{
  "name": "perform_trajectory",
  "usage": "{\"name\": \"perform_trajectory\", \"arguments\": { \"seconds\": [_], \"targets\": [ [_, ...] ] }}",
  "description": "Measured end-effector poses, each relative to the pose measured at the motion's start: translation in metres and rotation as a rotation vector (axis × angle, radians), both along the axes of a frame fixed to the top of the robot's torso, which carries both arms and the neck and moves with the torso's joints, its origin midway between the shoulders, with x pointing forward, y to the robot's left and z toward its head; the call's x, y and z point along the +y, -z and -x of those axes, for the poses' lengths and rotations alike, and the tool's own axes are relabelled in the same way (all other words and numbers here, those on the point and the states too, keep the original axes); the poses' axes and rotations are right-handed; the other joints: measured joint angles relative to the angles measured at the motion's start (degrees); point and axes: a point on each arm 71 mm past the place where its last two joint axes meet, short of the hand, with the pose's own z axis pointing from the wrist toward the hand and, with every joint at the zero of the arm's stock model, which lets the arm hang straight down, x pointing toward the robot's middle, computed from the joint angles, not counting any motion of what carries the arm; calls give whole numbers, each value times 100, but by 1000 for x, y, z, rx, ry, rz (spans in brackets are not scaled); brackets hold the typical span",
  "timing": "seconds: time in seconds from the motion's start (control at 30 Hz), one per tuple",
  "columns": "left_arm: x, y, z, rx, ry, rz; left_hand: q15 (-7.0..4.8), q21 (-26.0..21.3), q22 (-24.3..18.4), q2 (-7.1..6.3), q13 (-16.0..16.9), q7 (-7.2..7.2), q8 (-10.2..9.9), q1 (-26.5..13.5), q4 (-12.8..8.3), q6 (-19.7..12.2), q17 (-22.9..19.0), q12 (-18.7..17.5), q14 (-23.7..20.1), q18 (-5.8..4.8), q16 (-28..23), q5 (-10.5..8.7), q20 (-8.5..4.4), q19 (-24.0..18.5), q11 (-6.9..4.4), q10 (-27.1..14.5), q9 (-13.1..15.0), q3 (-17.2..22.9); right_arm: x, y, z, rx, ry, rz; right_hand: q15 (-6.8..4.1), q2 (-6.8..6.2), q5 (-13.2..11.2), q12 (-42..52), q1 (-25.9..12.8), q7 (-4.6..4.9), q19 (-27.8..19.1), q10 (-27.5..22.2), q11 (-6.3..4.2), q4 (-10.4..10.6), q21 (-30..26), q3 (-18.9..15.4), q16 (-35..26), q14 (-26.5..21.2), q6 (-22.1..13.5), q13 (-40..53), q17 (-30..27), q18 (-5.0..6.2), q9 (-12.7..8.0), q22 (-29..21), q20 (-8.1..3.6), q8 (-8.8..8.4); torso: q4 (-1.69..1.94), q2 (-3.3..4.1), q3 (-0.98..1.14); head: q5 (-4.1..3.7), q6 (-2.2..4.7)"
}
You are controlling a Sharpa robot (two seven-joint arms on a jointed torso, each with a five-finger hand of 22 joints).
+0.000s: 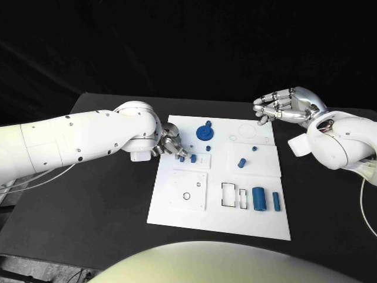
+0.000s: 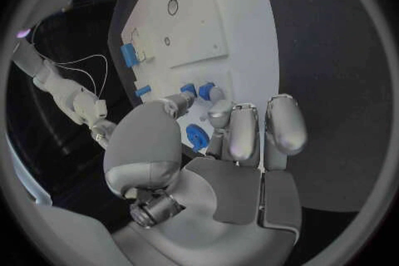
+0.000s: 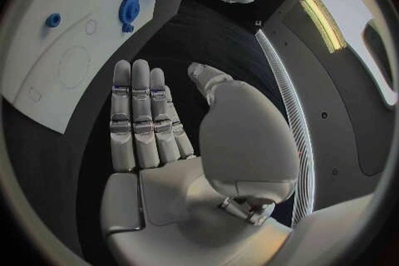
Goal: Assemble the parts on the task board
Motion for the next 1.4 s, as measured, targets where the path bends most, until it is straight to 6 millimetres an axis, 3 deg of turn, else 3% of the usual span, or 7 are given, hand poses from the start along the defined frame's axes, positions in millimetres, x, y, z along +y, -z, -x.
{"name": "perform_trajectory", "arguments": {
  "seconds": [0.43,0.8,1.4],
  "targets": [
    [6,-2,0,-5,-17,5,0,-6,-12,0,-20,0,-1,0,65,-1,4,0,0,0,0,0,0,0,-22,-22,0,-166,0,0,0,0,1,-1,0,0,0,0,0,0,0,0,0,31,-24,-31,-23,0,0,0,-1,0,-1,-7,0,0,0,-1,1,-1,0],
    [7,-3,3,2,-16,16,0,-24,-33,135,-47,0,-1,157,47,-1,3,0,0,0,0,0,0,0,-22,-22,-17,-296,0,0,0,0,1,-1,0,0,0,0,0,0,0,0,0,31,-24,-31,-23,0,0,1,-2,0,-1,-7,0,0,1,-7,3,14,0],
    [3,-3,5,1,-20,37,0,-24,-40,197,-47,21,-1,410,19,-22,2,0,0,0,0,0,0,0,-22,-22,-35,-386,0,1,0,2,0,-1,0,0,0,0,1,0,0,0,0,31,-24,-31,-23,0,0,-4,2,0,3,-6,0,0,1,-4,3,40,0]
  ]
}}
